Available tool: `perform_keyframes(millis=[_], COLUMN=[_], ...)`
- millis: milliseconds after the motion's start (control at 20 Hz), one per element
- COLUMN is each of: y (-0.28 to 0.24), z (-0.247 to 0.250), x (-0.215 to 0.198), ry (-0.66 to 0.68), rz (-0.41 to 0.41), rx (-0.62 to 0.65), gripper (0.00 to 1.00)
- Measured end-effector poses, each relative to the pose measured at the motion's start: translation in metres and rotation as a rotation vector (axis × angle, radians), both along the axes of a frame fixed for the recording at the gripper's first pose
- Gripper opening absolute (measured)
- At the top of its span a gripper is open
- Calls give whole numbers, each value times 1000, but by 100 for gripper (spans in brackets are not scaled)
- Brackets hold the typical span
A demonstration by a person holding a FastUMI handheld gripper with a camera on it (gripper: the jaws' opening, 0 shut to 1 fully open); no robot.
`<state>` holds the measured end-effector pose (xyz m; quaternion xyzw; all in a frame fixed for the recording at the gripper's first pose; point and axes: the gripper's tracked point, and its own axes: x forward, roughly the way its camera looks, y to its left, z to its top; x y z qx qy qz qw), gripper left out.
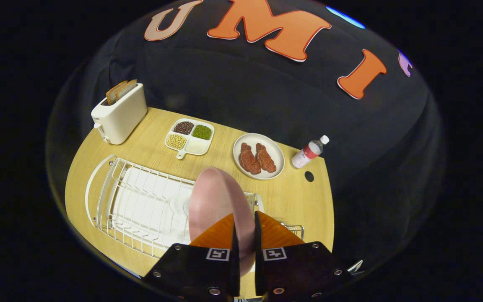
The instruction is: Take the plate from the dish rack, then take the spoon from the basket and place it into the plate.
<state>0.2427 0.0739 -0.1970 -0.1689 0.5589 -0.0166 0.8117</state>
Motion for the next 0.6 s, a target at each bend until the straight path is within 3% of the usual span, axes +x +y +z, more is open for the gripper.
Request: perform_keyframes(millis=[300,600], y=[-8,-22], z=[27,37], x=[-30,-92], ry=[-23,-17], rz=[5,40], rx=[79,153], gripper=[14,14])
